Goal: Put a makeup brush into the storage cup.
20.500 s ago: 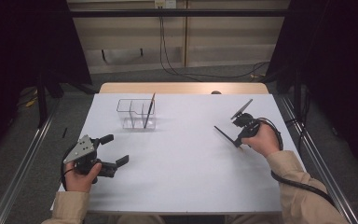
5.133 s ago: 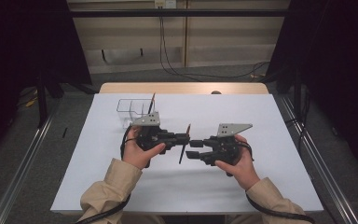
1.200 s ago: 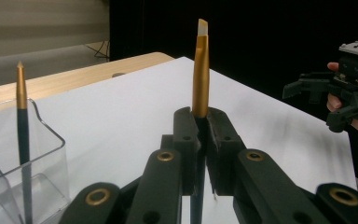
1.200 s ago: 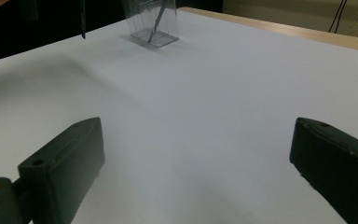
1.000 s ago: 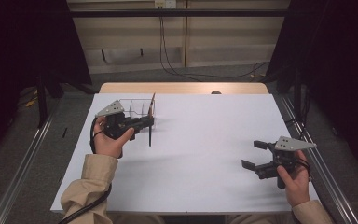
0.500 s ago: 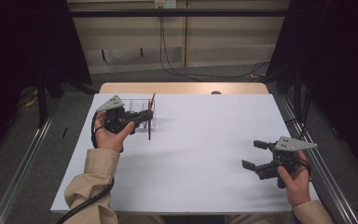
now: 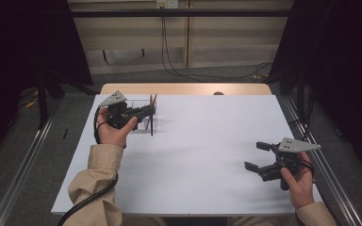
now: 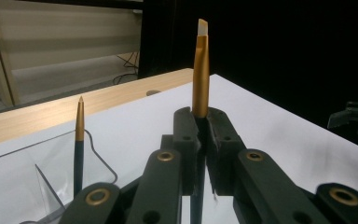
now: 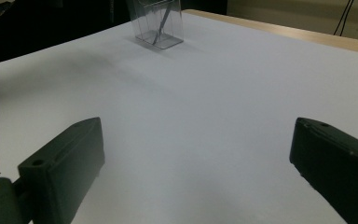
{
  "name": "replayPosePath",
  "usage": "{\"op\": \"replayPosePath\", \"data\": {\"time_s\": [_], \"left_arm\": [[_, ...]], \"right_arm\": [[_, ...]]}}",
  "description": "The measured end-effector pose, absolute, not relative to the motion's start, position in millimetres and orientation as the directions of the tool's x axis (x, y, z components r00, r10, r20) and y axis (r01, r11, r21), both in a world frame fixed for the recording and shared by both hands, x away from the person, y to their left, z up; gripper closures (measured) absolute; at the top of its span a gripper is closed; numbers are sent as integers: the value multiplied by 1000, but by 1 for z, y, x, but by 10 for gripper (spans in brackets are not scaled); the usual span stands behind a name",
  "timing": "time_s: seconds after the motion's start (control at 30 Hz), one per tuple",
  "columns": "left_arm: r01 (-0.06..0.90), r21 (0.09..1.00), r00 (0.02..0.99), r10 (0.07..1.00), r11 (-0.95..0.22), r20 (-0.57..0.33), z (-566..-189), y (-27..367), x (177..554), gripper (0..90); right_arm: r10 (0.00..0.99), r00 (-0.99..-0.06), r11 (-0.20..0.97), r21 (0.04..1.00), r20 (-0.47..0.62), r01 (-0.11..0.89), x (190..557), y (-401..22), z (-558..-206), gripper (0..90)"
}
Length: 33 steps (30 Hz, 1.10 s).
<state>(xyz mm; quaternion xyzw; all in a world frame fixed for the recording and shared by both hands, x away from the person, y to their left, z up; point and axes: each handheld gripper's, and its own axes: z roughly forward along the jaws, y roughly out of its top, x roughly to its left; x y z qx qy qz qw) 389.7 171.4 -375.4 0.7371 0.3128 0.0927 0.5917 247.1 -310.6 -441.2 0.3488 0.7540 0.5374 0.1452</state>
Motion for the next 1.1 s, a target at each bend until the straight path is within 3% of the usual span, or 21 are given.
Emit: {"op": "replayPosePath", "data": {"time_s": [1.1], "left_arm": [[351,934,746,624,-72,-232,-365,166,413,838]], "right_arm": [[677,-719,182,912,156,369,247,-310,-441,23]]}}
